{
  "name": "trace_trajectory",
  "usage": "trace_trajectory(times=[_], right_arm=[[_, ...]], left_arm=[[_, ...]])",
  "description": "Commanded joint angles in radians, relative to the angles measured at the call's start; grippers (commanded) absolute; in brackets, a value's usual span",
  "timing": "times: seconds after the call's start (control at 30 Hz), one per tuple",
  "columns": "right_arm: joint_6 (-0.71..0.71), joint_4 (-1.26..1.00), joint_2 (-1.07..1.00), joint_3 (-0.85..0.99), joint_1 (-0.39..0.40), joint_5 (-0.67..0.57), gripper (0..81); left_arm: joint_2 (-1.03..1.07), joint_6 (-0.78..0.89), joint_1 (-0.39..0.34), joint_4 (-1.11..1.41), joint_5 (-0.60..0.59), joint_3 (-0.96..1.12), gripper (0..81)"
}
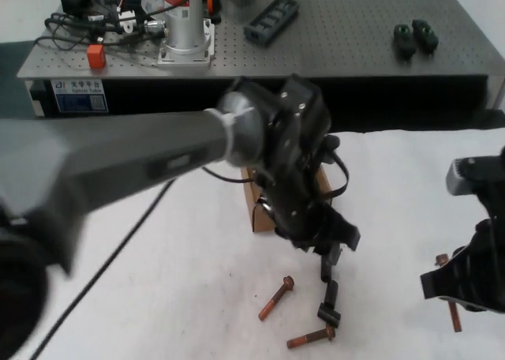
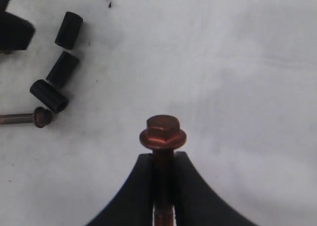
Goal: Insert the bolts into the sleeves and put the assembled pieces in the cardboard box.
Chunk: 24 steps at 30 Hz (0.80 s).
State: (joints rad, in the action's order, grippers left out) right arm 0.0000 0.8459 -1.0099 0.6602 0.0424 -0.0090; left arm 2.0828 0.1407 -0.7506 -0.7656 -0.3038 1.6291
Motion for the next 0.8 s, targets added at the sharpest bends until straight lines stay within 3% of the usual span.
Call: trace_trajectory(times=[0.0, 0.3, 0.57, 0.77], right_arm=[[0.006, 0.001, 0.029, 0.001, -0.022, -0.009, 4.7], [0.006, 0.001, 0.028, 0.001, -0.023, -0.009, 4.7], [0.006, 0.001, 0.028, 0.001, -0.023, -0.009, 4.7], [-0.012, 0.001, 0.028, 0.001, -0.023, -0.009, 4.7]], left_arm=[[0.086, 0.019, -0.003, -0.08, 0.028, 0.121, 39.4], [0.226, 0.081, -0.003, -0.176, 0.03, 0.278, 38.9], [0.228, 0.091, -0.012, -0.229, 0.028, 0.278, 22.8], [0.228, 0.086, -0.012, -0.254, -0.006, 0.278, 27.1]])
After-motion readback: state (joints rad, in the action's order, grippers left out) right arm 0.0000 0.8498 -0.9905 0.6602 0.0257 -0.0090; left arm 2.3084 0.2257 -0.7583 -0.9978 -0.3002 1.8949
